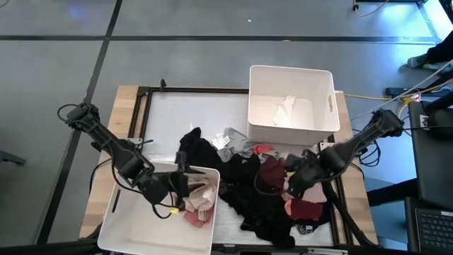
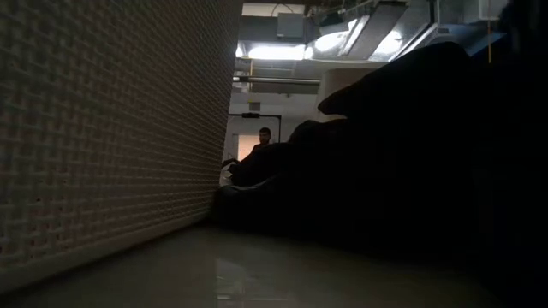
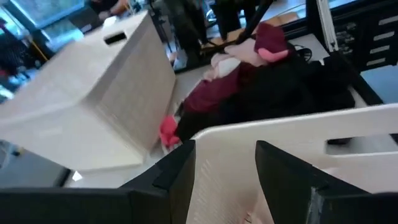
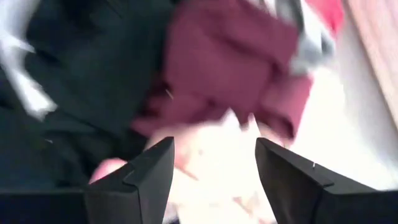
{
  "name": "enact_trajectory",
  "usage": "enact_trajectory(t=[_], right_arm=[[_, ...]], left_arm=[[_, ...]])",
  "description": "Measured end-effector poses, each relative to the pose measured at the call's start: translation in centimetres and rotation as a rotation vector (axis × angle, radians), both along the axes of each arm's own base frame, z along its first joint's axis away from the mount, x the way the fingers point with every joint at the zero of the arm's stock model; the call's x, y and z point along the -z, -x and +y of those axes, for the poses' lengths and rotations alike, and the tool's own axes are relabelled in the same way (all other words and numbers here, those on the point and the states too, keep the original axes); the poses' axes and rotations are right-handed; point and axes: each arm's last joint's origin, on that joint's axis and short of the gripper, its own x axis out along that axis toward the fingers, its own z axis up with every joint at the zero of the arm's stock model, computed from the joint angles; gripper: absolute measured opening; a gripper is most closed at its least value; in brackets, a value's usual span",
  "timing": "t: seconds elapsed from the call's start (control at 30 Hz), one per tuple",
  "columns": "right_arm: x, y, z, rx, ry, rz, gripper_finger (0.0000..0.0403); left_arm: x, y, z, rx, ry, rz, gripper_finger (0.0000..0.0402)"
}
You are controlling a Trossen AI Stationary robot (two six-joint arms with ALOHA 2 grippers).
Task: Sort clothes
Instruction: Put the white shirt into the top white bin
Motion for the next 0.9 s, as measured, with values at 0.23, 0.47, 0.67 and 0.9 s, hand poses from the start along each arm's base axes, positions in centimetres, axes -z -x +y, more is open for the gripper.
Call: enact_trajectory(t=[0.23,0.47,0.67,0.9], right_arm=[[3.1,-1.4,1.9,0.008,0.052,0.163,0.0225],[5.4,-2.1,2.3,0.013,0.157,0.286,0.0225],[6.2,-2.5,2.4,0.009,0.22,0.275,0.0225],[8.4,-1.5,1.8,-0.002,0.218,0.368,0.0192]], left_arm=[[1.1,0.1,0.2,0.001,-0.033,0.03,0.0157],[2.8,0.2,0.7,-0.031,-0.061,0.069,0.0157],[2.8,0.2,0.7,-0.029,-0.062,0.064,0.0157],[2.9,0.2,0.8,-0.036,-0.062,0.074,0.0157]])
